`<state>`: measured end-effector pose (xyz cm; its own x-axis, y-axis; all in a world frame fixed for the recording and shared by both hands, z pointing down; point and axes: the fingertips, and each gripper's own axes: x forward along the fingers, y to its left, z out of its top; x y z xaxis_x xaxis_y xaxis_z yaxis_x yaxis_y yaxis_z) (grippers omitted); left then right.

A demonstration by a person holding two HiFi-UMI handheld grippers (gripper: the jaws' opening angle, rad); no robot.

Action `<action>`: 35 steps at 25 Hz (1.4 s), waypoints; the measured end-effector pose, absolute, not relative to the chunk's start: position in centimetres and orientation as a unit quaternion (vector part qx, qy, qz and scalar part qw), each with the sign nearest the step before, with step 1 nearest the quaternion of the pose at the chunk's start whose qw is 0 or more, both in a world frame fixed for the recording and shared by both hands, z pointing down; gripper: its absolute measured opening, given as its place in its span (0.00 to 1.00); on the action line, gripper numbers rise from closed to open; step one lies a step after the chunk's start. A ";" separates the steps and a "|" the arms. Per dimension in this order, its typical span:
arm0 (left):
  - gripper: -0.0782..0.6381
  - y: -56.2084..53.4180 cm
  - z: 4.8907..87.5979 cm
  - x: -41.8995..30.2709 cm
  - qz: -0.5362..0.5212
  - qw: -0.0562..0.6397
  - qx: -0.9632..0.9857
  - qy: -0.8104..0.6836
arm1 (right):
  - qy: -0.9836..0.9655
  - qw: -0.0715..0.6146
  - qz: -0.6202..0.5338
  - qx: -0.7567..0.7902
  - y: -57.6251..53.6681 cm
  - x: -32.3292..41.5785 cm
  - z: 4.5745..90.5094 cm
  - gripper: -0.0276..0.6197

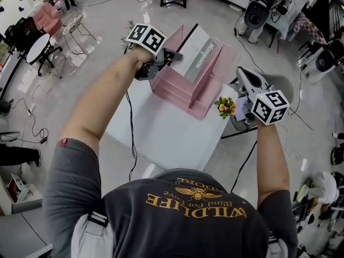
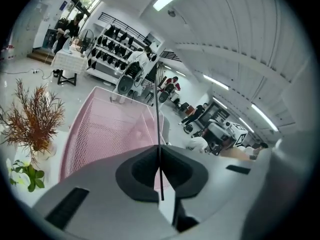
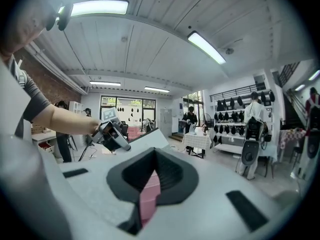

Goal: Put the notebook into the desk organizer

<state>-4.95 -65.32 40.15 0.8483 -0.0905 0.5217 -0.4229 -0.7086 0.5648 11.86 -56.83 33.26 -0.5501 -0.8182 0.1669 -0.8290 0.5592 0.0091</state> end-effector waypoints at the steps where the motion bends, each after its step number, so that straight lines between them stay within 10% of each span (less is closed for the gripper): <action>1: 0.12 -65.6 40.7 -4.9 0.241 0.357 0.891 -0.140 | -0.879 0.077 0.035 0.469 -57.1 11.9 33.2 0.04; 13: 0.14 -69.5 47.3 -6.4 0.423 0.197 0.850 -0.244 | -0.870 0.089 0.040 0.483 -59.0 12.5 34.2 0.04; 23: 0.44 -72.0 49.0 -7.3 0.495 -0.036 0.790 -0.360 | -0.870 0.098 0.033 0.481 -59.0 12.2 34.4 0.04; 35: 0.46 -68.6 40.1 -8.0 0.302 -0.011 0.857 -0.417 | -0.875 0.086 0.020 0.477 -56.5 13.0 32.2 0.04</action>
